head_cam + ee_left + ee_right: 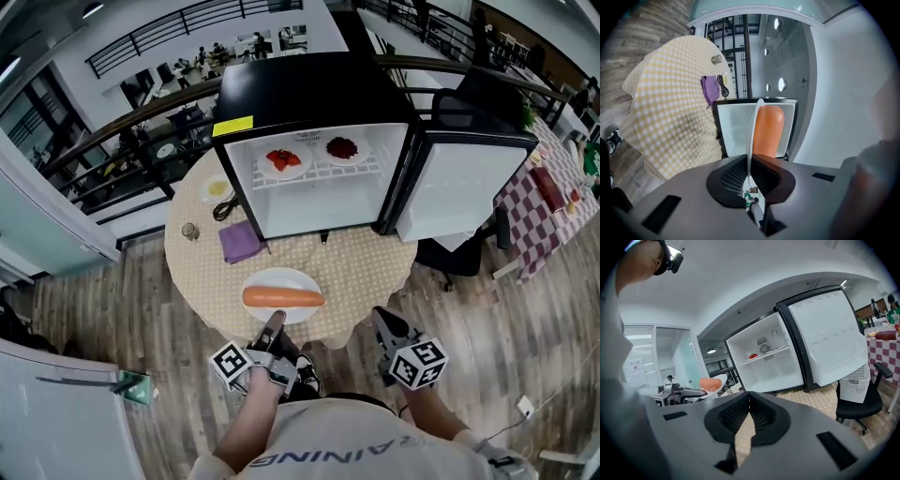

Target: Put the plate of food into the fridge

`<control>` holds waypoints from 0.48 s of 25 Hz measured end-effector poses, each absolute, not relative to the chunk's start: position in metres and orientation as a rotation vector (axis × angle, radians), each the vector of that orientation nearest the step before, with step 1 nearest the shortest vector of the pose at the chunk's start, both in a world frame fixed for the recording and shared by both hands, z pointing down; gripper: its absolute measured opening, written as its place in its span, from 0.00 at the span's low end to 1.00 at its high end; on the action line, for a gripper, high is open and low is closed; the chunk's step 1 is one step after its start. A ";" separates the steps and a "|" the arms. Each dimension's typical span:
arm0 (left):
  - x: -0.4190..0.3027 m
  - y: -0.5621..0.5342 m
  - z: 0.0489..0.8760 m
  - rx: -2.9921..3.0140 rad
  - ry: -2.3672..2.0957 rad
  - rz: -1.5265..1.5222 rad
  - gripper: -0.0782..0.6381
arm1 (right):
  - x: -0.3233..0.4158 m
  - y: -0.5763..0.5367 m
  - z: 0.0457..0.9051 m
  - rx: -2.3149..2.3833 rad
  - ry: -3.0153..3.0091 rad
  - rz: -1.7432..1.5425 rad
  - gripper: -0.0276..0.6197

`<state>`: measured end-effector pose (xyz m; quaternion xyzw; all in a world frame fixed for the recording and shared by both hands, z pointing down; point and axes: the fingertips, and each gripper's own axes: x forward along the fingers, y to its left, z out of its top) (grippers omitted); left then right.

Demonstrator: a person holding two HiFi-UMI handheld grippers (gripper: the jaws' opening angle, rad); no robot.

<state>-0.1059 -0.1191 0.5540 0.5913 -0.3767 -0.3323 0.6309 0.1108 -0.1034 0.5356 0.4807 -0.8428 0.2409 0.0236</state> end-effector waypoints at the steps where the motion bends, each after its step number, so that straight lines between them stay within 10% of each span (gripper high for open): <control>1: -0.110 -0.126 0.555 1.353 -0.858 -0.759 0.14 | 0.105 -0.111 0.536 1.488 -2.607 0.745 0.08; 12: -0.123 -0.186 0.566 1.387 -0.783 -0.667 0.14 | 0.050 -0.172 0.532 1.483 -2.592 0.717 0.08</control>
